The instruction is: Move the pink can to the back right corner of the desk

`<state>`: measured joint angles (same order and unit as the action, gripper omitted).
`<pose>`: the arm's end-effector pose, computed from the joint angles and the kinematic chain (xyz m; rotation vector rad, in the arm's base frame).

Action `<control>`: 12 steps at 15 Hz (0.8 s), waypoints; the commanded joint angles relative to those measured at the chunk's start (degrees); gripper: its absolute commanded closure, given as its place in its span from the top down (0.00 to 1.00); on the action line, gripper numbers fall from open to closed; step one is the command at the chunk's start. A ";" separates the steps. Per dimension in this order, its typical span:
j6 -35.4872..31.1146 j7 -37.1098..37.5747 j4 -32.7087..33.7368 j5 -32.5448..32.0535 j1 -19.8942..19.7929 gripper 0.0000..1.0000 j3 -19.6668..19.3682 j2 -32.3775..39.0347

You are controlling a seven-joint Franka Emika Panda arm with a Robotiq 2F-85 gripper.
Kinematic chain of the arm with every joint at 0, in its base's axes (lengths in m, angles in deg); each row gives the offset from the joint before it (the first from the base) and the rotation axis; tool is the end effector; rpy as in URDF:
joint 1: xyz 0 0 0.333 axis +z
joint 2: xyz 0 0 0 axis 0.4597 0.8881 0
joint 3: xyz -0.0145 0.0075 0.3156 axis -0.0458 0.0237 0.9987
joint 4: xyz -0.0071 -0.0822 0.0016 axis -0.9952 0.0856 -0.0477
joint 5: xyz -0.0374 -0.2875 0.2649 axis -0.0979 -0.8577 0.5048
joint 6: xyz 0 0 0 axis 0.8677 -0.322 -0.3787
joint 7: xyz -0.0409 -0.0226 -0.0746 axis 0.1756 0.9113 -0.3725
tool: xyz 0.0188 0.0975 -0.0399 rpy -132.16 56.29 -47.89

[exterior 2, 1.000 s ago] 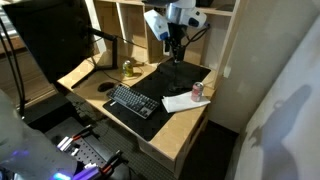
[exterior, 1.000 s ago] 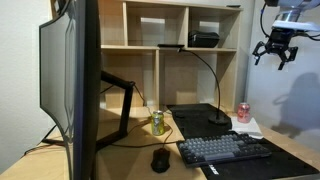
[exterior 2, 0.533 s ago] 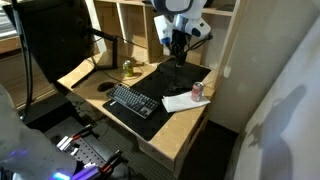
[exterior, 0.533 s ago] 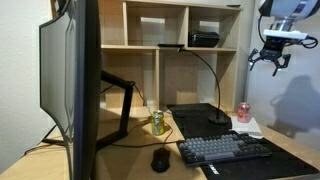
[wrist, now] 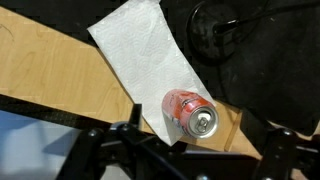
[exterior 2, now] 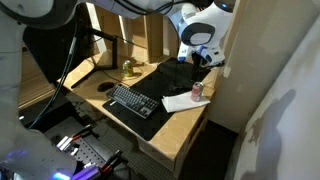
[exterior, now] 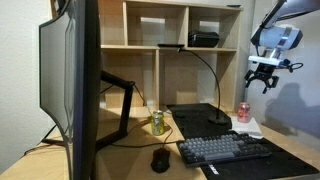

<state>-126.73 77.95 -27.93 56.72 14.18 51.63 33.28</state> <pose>0.6312 -0.2903 0.3539 -2.3749 1.5854 -0.0044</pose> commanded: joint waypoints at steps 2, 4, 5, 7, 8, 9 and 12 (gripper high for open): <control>0.02 1.37 1.21 -1.01 -1.67 1.00 1.88 0.41; -0.30 8.42 5.91 -0.66 -1.31 1.00 1.73 5.71; 0.02 11.50 7.67 0.72 -1.83 1.00 2.27 7.60; 0.02 16.08 10.89 2.67 -2.92 1.00 3.48 10.87; 0.61 18.13 12.67 2.61 -3.25 1.00 3.83 12.50; 0.30 19.44 14.11 2.86 -3.78 1.00 4.35 13.83; 1.45 23.71 17.79 1.85 -5.03 1.00 5.05 16.49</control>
<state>-127.40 98.46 -15.47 58.25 11.70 54.95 46.81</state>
